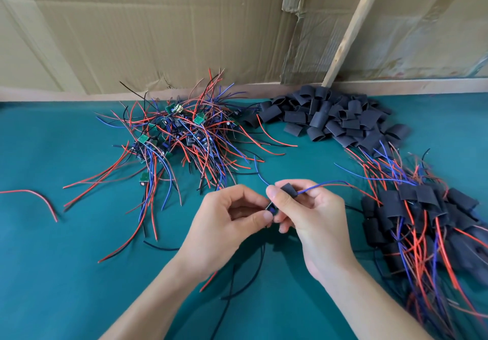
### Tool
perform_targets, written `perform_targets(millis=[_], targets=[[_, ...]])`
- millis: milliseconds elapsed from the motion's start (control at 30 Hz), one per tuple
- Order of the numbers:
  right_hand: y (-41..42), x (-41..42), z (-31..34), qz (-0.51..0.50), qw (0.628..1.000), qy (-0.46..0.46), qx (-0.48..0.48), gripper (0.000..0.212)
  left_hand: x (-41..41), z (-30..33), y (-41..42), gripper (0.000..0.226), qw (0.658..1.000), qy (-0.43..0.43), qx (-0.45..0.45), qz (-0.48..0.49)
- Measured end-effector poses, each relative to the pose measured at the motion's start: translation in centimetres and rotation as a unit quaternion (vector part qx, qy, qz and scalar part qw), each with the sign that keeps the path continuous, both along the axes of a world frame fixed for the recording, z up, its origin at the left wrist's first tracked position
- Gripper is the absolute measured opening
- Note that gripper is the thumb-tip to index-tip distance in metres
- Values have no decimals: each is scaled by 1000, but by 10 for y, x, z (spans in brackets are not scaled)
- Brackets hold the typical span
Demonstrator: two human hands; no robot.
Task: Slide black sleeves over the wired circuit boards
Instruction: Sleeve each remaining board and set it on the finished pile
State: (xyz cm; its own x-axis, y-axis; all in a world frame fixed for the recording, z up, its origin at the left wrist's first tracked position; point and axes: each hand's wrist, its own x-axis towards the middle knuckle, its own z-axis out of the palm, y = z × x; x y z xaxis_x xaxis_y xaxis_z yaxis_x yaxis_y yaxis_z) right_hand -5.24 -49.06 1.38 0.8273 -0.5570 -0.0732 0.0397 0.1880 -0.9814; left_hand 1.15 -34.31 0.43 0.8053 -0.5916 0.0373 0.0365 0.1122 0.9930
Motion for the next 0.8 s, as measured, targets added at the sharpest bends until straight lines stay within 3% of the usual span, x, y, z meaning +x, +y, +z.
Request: perform_targets(millis=[267, 433, 567, 733, 800], targets=[[1, -1, 1, 53, 998, 23, -39, 23, -3, 1, -1, 17, 999, 6, -10, 52], [3, -1, 0, 43, 997, 34, -62, 39, -7, 3, -3, 12, 986, -135, 62, 74], [6, -2, 5, 38, 995, 45, -84, 58, -14, 3, -7, 11, 954, -267, 108, 79], [14, -5, 7, 54, 993, 49, -96, 60, -27, -1, -14, 8, 929, -312, 128, 150], [13, -9, 14, 58, 994, 54, -69, 59, -28, 3, -14, 9, 935, -314, 103, 127]])
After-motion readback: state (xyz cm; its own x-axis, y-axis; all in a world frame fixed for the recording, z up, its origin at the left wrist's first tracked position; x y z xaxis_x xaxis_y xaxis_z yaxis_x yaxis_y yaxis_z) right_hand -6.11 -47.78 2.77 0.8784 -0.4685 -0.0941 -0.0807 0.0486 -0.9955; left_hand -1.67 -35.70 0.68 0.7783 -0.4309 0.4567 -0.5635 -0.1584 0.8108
